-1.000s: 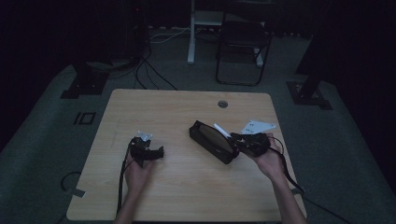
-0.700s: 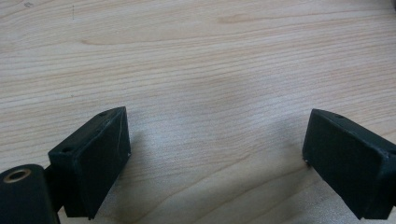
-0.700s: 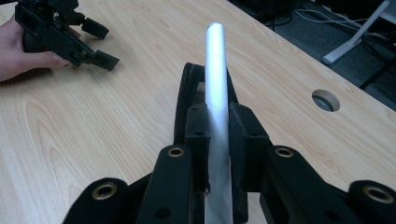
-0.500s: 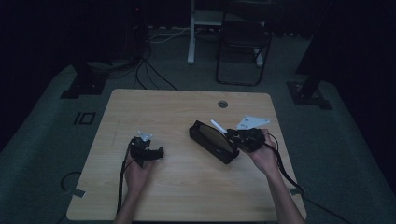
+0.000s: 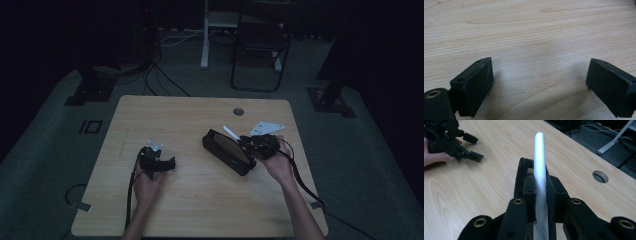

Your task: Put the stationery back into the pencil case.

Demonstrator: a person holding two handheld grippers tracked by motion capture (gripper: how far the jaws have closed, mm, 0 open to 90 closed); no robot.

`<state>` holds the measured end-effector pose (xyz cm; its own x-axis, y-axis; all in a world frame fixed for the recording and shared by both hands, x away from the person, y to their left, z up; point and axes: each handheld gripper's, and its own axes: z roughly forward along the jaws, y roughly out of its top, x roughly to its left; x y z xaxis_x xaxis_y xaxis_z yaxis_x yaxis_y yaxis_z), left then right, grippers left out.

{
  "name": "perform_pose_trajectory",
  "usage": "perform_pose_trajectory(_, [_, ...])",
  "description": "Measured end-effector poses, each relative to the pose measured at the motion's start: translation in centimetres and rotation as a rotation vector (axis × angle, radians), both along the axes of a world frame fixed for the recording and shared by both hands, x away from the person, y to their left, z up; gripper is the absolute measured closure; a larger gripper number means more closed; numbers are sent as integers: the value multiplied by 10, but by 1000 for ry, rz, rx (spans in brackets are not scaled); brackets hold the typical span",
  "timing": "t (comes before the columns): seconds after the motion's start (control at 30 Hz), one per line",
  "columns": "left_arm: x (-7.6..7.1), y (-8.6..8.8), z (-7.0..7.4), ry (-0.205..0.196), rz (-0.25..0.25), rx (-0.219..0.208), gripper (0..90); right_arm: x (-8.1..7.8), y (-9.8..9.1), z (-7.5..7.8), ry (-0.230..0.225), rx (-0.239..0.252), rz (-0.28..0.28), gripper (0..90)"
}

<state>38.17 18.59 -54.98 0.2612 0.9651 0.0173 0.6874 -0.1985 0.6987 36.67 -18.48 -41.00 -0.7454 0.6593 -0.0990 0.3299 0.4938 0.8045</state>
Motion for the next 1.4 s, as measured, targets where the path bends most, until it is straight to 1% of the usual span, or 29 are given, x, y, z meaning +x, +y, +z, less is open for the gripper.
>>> perform_pose_trajectory(0.3, [0, 0, 0, 1, 0, 0, 79, 5, 3, -3, 4, 21, -7, 790])
perform_pose_trajectory(0.4, [0, 0, 0, 1, 0, 0, 79, 8, 6, -6, 16, 29, -9, 789])
perform_pose_trajectory(0.67, [0, 0, 0, 1, 0, 0, 79, 14, 11, -13, 36, 26, -13, 790])
perform_pose_trajectory(0.87, [0, 0, 0, 0, 0, 0, 79, 18, 15, -19, 44, 12, -16, 790])
perform_pose_trajectory(1.03, [0, 0, 0, 0, 1, -1, 79, 20, 18, -22, 51, 9, -15, 790])
perform_pose_trajectory(1.4, [0, 0, 0, -3, 1, -1, 79, 25, 22, -30, 73, 13, -24, 789])
